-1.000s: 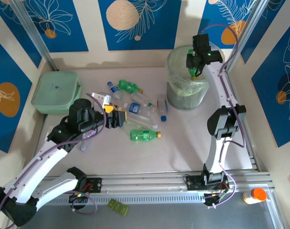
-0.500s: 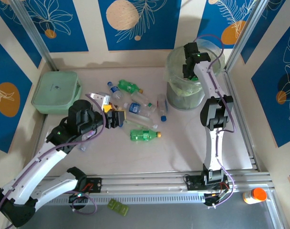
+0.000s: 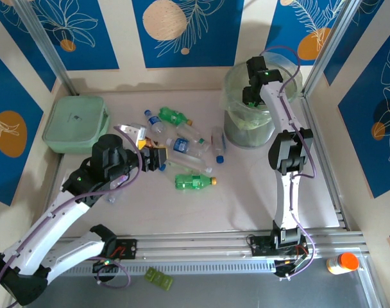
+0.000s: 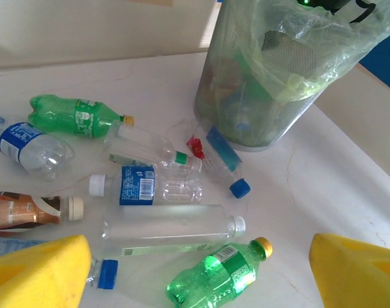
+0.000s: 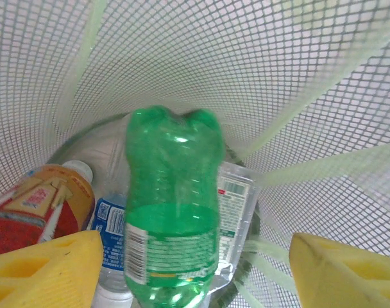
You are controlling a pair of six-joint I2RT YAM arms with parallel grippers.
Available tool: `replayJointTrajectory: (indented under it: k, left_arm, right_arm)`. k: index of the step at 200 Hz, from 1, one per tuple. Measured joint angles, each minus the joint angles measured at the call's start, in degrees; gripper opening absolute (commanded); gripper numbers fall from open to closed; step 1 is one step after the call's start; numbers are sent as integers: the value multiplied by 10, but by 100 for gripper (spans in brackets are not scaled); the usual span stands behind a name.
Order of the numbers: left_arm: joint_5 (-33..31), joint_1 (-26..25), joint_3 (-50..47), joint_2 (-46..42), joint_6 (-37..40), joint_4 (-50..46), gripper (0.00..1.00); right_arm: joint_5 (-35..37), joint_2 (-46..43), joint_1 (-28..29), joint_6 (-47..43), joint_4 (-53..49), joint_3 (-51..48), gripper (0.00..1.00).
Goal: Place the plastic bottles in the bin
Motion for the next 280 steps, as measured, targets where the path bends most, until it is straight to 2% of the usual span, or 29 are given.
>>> replayJointTrajectory:
  k: [45,88,123,147,180,202,239,280]
  left_arm:
    - [-13,0,0,0,0,-8,90]
    - [-12,0,2,0,-15,-20,92]
    - [8,0,15,2,-49,-40,94]
    - [13,0,17,7,-79,-56,94]
    - [15,0,10,23,-120,-83,95]
    - [23,0,-21,24,-146,-79,95]
    - [32,9,-80,25,-187,-50,95]
    - [54,52,-105,26,-235,2,95]
  right_arm:
    - [-10,-62,9,4,-1,0,74]
    - [-15,-177,36,9,9,-23,70]
    - [-23,-326,68,10,58,-160,69]
    - [-59,-433,98,10,96,-274,69]
    - [-132,-556,158,6,130,-397,67]
    - [-167,-615,222,-5,143,-471,67]
    - [-193,-640,342,-23,145,-566,68]
    - [-198,-553,382,-27,150,-615,74]
